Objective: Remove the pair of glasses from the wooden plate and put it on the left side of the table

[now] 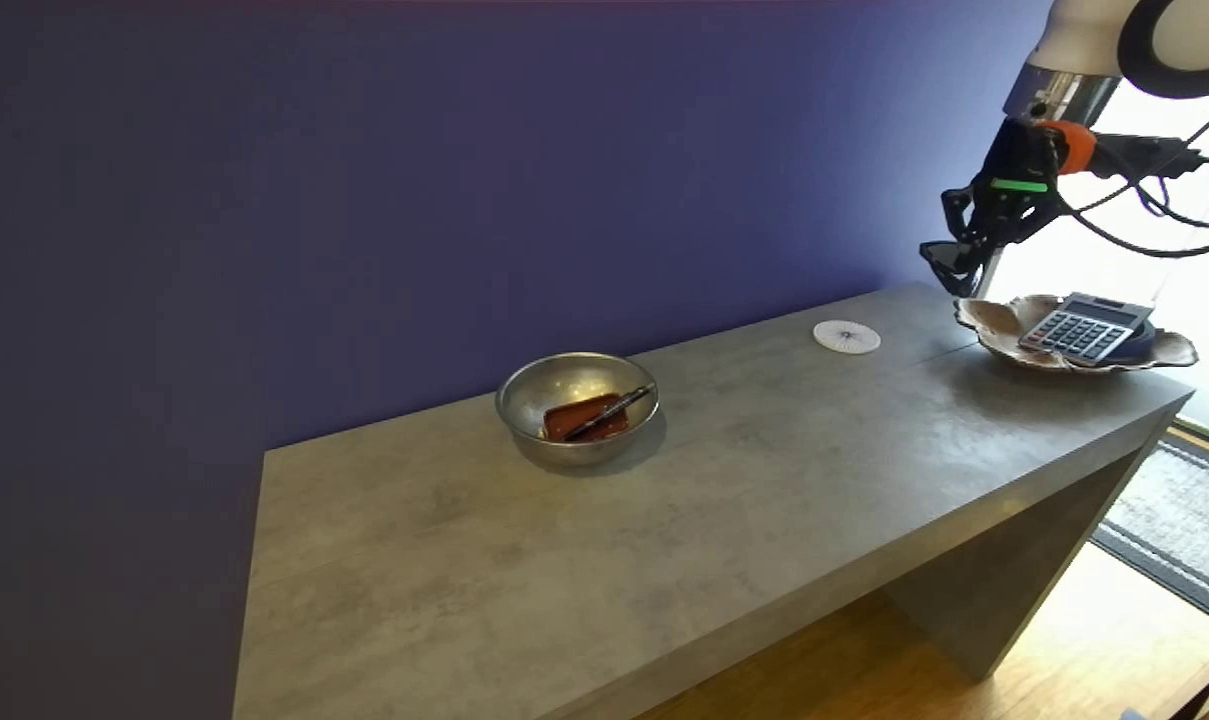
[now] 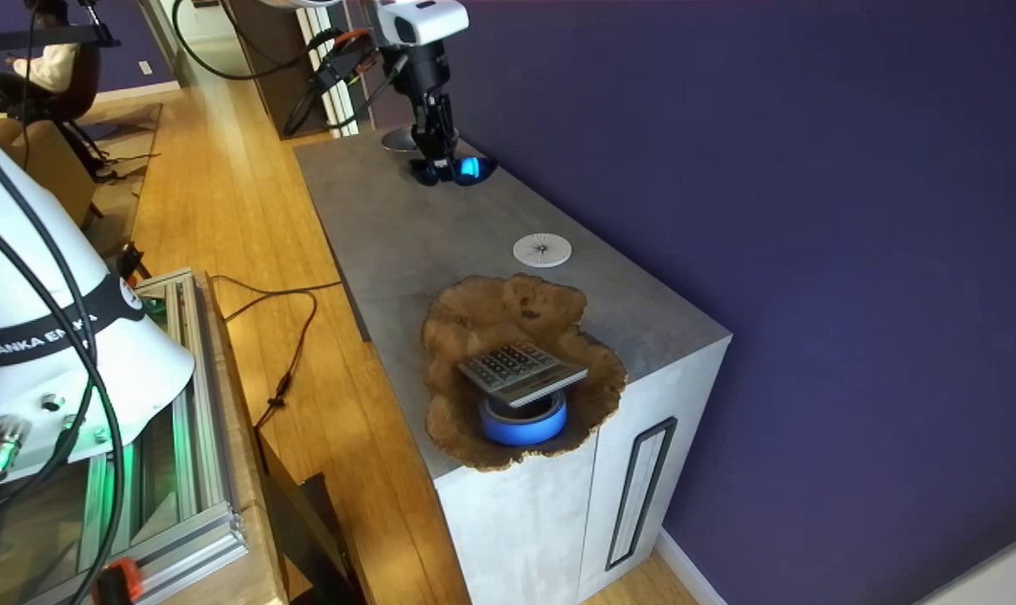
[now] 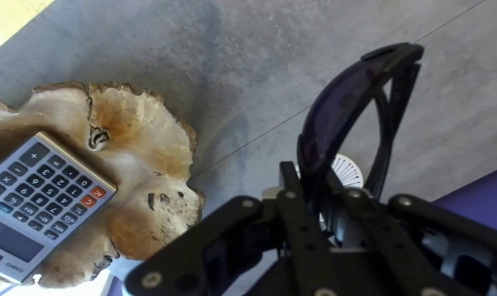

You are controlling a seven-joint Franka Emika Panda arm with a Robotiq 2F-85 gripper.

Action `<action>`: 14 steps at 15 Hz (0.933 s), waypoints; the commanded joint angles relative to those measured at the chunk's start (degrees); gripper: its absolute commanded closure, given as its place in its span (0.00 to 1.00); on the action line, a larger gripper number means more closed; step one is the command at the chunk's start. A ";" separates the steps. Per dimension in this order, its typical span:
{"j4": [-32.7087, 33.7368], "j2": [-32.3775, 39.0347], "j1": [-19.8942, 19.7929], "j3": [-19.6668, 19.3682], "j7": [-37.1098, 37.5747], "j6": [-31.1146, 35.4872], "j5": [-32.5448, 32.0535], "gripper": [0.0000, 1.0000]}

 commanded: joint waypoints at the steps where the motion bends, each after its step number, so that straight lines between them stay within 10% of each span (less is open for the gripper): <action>1: 0.02 -0.06 -1.07 1.26 -0.37 -0.10 0.33 0.85; 8: 5.05 4.59 4.81 8.04 -4.13 5.25 -0.24 0.96; 14: 21.73 19.16 11.59 13.15 -7.64 3.10 -6.25 0.96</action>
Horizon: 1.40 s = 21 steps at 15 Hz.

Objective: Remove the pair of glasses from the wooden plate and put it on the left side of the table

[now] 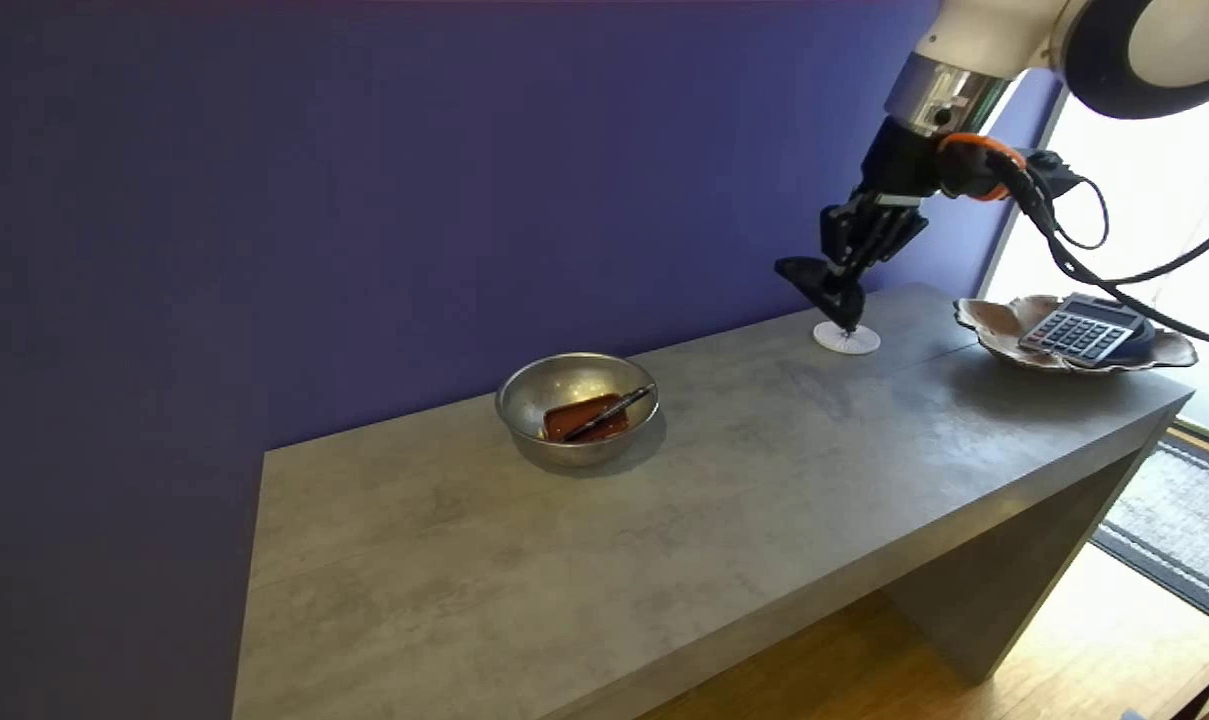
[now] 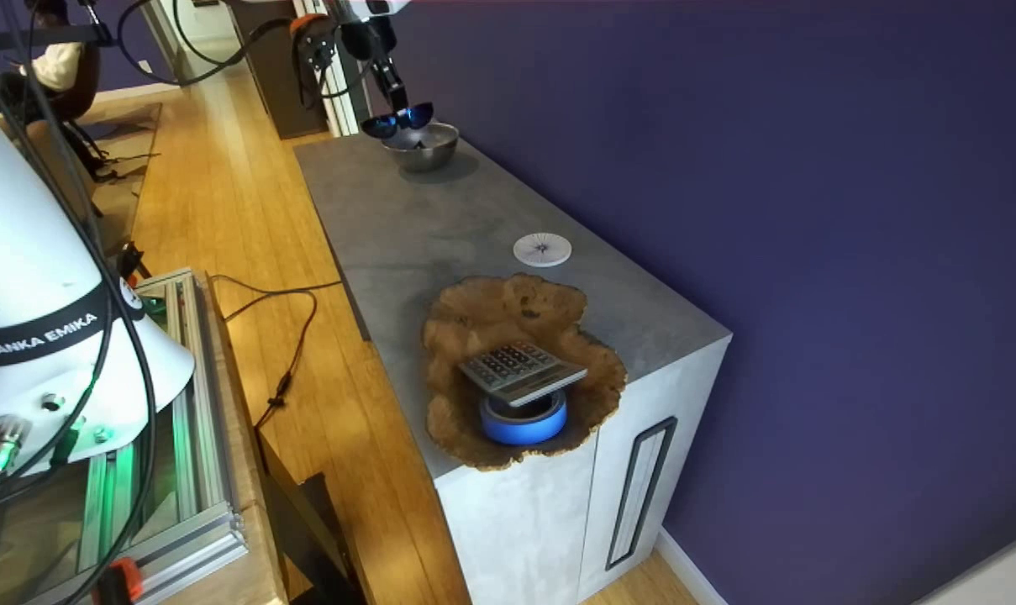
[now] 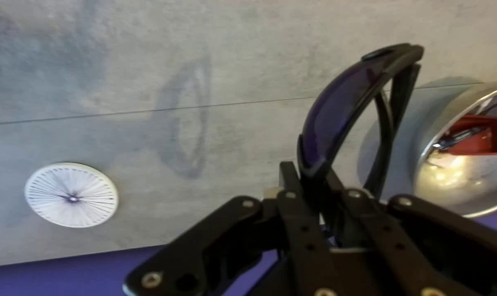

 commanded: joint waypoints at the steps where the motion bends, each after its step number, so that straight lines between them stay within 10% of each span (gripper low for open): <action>1: 14.08 13.12 1.62 0.05 -2.06 -3.23 -5.00 0.96; 8: 33.66 30.83 8.24 -6.94 -5.15 -11.06 -0.60 0.96; 21: 46.37 42.96 13.56 -10.84 -8.52 -9.82 1.55 0.86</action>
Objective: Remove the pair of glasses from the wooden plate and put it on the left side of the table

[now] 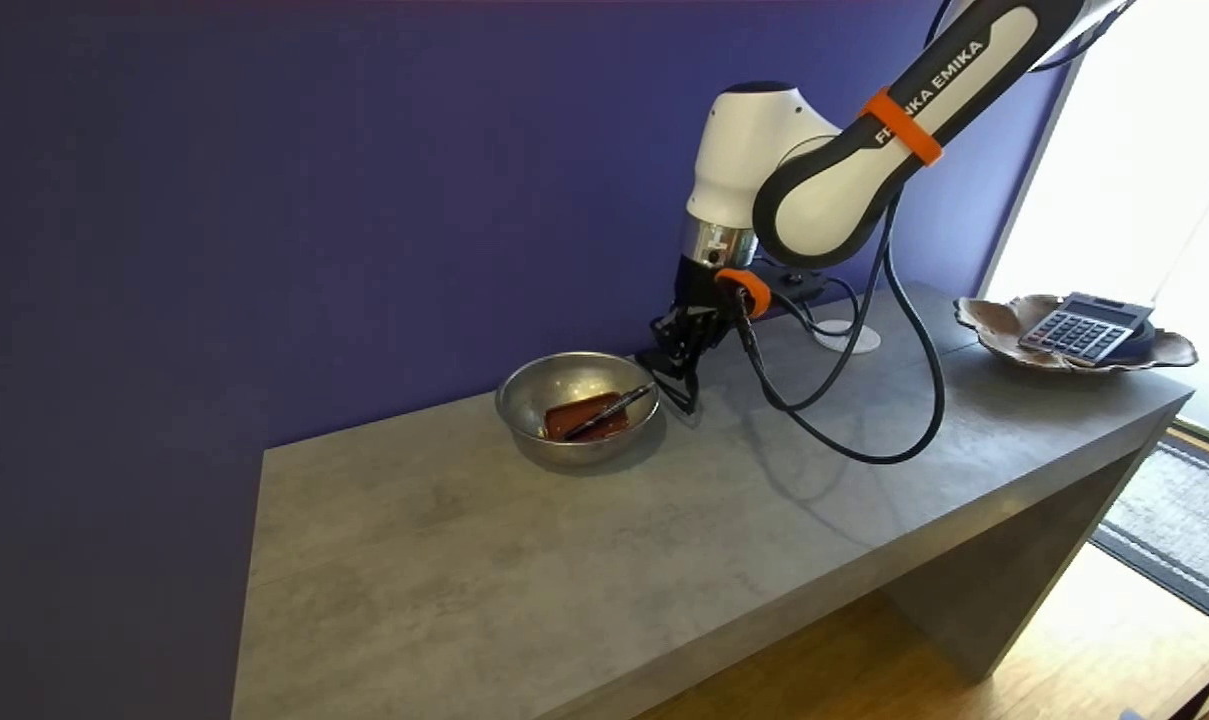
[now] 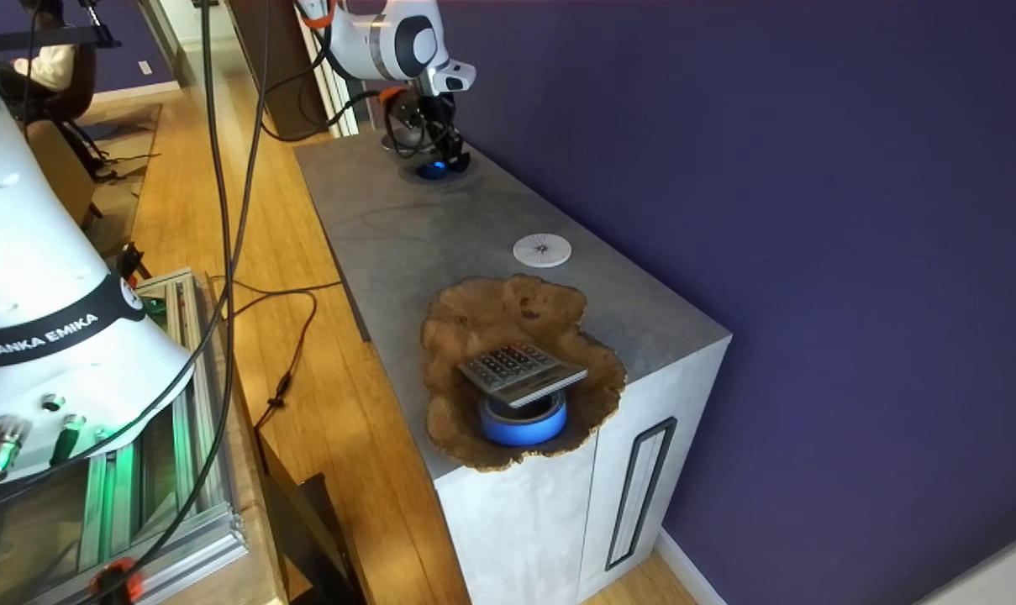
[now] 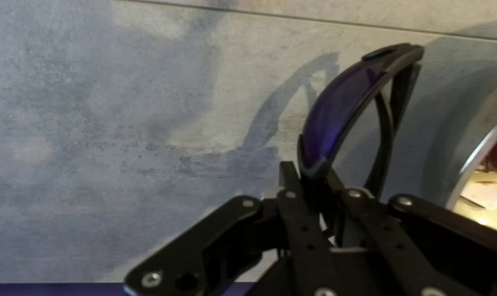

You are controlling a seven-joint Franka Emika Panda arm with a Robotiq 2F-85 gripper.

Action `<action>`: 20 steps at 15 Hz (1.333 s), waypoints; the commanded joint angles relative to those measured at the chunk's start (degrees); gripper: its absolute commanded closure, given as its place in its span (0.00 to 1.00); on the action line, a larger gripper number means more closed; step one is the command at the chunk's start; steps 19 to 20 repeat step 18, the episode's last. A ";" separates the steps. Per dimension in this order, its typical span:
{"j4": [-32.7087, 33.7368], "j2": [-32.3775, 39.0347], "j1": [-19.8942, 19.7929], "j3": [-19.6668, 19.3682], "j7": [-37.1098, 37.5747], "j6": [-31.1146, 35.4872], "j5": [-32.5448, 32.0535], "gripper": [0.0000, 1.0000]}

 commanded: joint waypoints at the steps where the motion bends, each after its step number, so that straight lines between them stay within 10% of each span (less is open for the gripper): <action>1: 3.89 2.64 0.97 -0.90 -2.36 -2.42 2.53 0.60; 11: -11.06 -13.39 -2.91 -0.90 -8.77 -4.35 4.15 0.00; 16: -25.52 -21.82 -8.55 3.21 -22.03 6.11 6.31 0.00; 17: -17.38 -16.94 -6.00 0.64 -17.70 -0.06 4.44 0.00; 20: -20.16 -18.37 -6.91 1.40 -19.52 2.75 4.95 0.00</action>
